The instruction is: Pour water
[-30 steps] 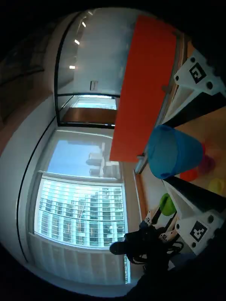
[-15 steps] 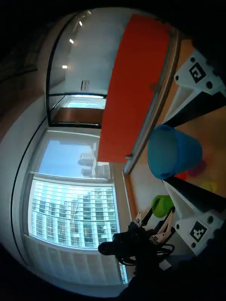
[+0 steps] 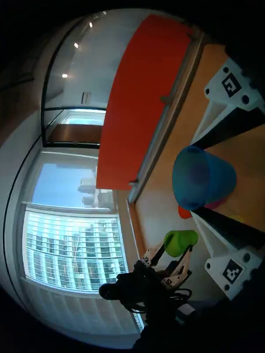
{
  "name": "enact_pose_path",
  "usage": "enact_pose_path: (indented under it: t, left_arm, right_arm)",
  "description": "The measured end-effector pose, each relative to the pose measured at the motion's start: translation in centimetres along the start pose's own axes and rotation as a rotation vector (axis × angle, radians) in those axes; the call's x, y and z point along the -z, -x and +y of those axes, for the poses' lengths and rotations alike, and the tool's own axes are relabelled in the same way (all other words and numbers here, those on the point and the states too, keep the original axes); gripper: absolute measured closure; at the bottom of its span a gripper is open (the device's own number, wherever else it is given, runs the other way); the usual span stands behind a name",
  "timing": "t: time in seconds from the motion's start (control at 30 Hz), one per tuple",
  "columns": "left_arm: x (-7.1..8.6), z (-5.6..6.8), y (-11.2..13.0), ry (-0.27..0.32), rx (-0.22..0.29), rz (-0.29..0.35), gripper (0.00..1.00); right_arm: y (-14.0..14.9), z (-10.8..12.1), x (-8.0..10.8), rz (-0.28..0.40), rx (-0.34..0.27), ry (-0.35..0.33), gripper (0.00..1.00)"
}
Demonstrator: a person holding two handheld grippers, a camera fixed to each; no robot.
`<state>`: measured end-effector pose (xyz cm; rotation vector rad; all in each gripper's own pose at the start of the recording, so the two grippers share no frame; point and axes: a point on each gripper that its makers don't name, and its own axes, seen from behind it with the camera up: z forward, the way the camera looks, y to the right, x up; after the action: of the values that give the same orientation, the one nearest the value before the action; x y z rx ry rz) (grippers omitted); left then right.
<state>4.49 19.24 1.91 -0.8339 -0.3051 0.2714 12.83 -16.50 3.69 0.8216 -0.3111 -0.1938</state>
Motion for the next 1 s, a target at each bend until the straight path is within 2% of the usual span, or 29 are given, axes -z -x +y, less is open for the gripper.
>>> enact_pose_path:
  t: [0.5, 1.0]
  left_arm:
    - [-0.8, -0.3, 2.9, 0.008, -0.014, -0.090, 0.15]
    - [-1.8, -0.1, 5.8, 0.029, 0.001, -0.165, 0.15]
  right_arm:
    - [4.4, -0.3, -1.4, -0.112, 0.010, -0.023, 0.08]
    - [8.4, -0.6, -2.6, -0.195, 0.006, -0.044, 0.08]
